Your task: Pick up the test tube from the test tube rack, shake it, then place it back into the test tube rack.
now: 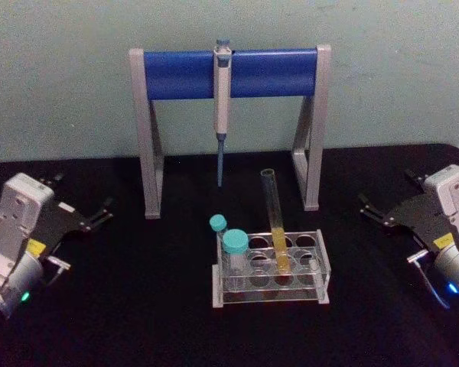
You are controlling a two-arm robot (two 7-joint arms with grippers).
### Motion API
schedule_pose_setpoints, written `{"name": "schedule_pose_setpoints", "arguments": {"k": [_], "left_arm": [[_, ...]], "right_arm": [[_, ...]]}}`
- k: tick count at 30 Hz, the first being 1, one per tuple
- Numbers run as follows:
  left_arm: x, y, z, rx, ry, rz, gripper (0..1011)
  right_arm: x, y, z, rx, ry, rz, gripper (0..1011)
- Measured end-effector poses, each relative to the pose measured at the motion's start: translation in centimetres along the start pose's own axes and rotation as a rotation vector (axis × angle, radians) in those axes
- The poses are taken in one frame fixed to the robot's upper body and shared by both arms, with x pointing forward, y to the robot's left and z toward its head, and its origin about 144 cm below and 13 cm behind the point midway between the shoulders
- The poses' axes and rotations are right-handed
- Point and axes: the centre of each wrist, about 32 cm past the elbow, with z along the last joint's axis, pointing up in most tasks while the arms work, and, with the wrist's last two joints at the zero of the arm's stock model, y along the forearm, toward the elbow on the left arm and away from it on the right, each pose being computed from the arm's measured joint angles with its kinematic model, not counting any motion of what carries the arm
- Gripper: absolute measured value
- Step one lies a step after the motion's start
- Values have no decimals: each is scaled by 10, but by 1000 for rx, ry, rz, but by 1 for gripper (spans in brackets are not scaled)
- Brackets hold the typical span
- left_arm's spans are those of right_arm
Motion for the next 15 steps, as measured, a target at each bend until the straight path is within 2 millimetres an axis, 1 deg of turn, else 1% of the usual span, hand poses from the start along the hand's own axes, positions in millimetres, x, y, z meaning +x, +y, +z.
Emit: {"name": "schedule_pose_setpoints", "arguments": {"k": [15], "left_arm": [[0,0,0,0,0,0,1001]], "right_arm": [[0,0,0,0,0,0,1000]]}}
